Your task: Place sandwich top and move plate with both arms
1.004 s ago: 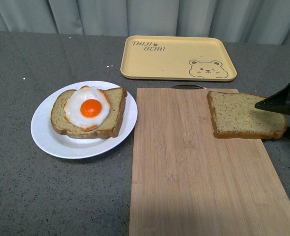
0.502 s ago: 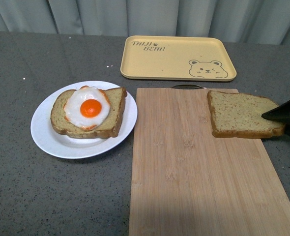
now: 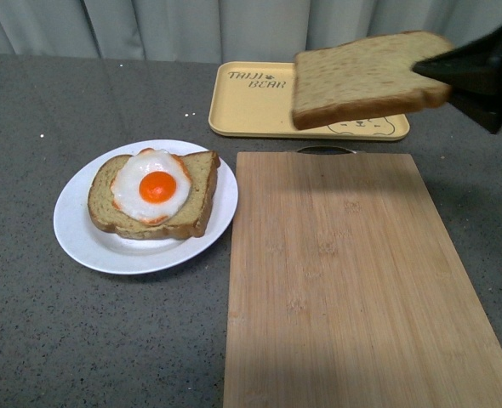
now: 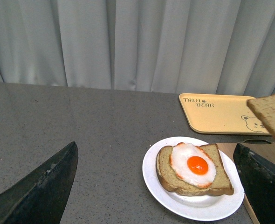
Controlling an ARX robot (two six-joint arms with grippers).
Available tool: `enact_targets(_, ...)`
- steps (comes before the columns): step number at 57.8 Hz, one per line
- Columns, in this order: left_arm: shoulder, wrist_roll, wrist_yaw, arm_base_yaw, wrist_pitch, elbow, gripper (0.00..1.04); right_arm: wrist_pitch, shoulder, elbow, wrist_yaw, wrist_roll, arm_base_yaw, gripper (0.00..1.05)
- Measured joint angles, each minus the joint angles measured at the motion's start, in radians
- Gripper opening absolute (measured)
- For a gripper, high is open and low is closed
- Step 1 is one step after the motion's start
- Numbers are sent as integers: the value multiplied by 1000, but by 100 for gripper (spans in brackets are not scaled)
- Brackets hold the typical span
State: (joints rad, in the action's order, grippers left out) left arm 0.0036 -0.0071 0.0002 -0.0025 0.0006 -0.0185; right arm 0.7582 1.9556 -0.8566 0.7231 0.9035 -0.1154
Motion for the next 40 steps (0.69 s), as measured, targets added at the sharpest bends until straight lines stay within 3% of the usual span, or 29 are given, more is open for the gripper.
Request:
enact_targets(24, 0, 0, 0, 0, 0, 0, 98, 8, 289, -241, -141, 185, -307, 3)
enact_targets(40, 0, 0, 0, 0, 0, 0, 98, -47, 322, -280, -187, 191, -370, 3)
